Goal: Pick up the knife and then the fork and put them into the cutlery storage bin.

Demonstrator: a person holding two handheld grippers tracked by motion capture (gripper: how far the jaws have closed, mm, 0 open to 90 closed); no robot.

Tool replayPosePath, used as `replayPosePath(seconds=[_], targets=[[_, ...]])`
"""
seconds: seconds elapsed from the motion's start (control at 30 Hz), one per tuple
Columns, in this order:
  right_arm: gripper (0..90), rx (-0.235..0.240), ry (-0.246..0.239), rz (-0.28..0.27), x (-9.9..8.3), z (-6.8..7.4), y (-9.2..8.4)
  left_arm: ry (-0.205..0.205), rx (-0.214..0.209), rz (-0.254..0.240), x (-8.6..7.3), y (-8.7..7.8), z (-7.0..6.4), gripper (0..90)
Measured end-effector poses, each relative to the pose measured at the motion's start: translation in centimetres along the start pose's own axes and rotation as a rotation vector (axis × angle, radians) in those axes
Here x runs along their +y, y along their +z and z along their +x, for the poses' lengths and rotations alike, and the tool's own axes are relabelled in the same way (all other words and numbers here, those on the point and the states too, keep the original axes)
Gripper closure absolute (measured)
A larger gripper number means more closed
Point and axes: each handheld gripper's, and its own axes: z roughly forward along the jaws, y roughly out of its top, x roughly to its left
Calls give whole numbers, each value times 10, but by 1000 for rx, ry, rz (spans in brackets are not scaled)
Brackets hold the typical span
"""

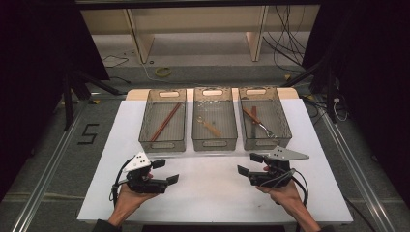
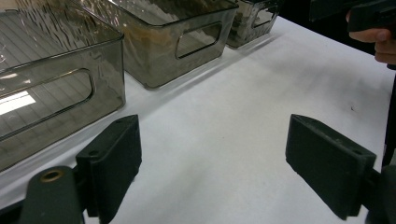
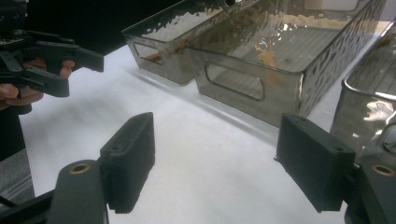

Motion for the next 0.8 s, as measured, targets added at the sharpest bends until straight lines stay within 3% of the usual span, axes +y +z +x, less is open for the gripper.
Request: replayPosePath(seconds=[0.47, 0.8], targets=[[260, -37, -13, -2, -23, 5, -20, -5, -24, -7, -2, -2, -5, 177], [259, -40, -1, -16, -23, 2, -23, -13, -28, -2, -3, -1, -4, 176]])
